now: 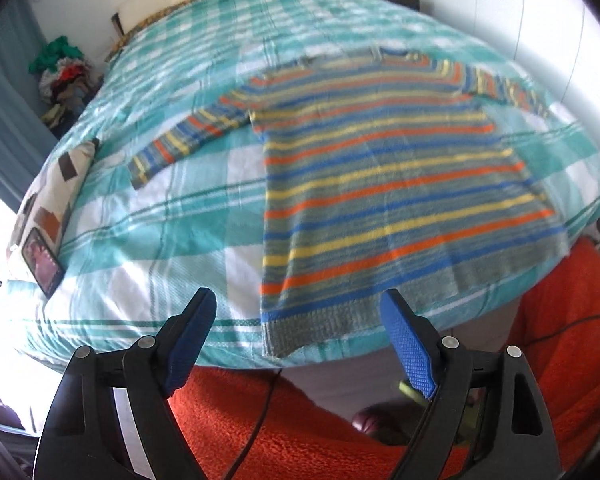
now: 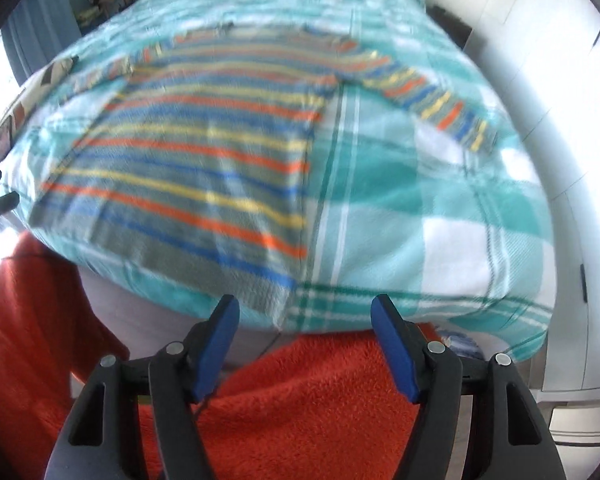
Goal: Fold small clothes
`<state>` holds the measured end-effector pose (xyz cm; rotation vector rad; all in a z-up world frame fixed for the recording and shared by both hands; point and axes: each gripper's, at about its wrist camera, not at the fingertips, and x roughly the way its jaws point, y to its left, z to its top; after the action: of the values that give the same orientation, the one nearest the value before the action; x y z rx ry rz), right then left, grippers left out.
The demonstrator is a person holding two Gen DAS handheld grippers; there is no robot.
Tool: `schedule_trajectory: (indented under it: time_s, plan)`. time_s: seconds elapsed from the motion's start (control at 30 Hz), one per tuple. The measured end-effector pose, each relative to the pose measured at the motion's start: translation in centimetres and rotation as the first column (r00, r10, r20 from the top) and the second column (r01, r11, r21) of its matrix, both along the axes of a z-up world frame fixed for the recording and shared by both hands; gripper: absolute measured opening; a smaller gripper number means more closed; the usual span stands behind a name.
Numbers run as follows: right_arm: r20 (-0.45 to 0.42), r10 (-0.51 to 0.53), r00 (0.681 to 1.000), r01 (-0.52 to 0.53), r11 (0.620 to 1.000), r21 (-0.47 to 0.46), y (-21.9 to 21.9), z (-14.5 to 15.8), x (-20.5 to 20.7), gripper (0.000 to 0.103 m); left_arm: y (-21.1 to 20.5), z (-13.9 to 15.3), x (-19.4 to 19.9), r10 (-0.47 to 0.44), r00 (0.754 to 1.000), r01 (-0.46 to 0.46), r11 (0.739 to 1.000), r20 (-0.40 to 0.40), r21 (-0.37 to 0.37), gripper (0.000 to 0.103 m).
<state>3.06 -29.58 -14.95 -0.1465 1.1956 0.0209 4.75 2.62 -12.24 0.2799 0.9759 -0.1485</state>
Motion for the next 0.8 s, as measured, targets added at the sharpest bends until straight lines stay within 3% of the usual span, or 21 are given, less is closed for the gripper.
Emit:
schedule_trajectory:
  time_s: [0.13,0.23,0.4,0.57,0.8]
  plan:
    - [0.039,0.013,0.999,-0.014,1.000,0.020,1.9,4.5,-1.4,0.077,0.4,3.0,-2.1,-0.001,0.998,0.003,1.000,0.065,-0.025,0.096]
    - [0.042,0.005,0.999,-0.007,0.999,0.054,2.2,7.5,-3.4,0.081,0.8,4.7,-4.2,-0.005,0.996,0.007,1.000,0.090,-0.017,0.097]
    - [0.097,-0.019,0.995,0.017,1.000,0.025,2.2,11.3,-7.1,0.086,0.9,6.7,-6.6,-0.005,0.993,0.011,0.999,0.116,-0.043,0.097]
    - [0.129,-0.024,0.991,0.016,0.998,0.065,2.9,13.5,-8.1,0.086,-0.4,8.3,-7.3,-0.042,0.991,0.055,0.994,0.129,-0.098,0.098]
    - [0.153,-0.011,0.988,-0.003,0.996,0.095,4.6,14.5,-7.3,0.090,-3.3,8.3,-6.7,-0.123,0.986,0.132,0.988,0.111,-0.084,0.099]
